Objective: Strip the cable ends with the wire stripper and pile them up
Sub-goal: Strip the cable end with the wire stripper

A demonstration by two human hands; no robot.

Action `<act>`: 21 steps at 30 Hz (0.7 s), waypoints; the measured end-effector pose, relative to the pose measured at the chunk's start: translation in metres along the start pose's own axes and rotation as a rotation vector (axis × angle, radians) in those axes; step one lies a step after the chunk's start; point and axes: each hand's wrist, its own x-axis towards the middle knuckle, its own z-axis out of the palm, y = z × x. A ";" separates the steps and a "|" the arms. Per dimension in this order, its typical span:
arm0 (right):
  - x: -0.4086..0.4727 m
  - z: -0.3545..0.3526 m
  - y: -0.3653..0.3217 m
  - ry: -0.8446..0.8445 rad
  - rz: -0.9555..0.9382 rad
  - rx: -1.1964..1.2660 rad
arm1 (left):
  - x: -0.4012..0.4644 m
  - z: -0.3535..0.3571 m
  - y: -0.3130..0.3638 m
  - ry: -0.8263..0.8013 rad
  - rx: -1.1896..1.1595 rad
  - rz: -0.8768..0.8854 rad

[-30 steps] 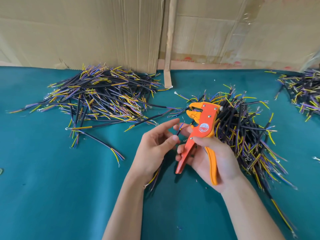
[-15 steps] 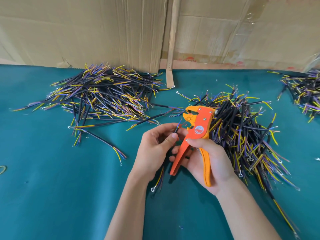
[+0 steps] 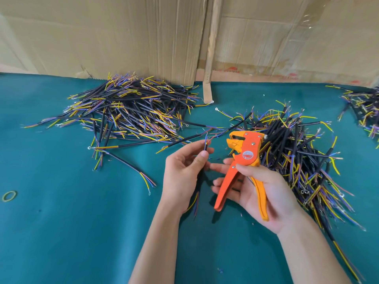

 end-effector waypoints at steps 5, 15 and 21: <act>-0.002 -0.001 0.000 0.038 0.045 -0.105 | 0.002 0.001 0.000 0.091 0.139 0.115; -0.002 0.010 0.005 -0.024 0.100 -0.193 | 0.000 0.003 0.004 0.177 0.197 0.158; -0.003 0.009 0.006 -0.077 0.094 -0.248 | 0.000 0.004 0.004 0.176 0.258 0.164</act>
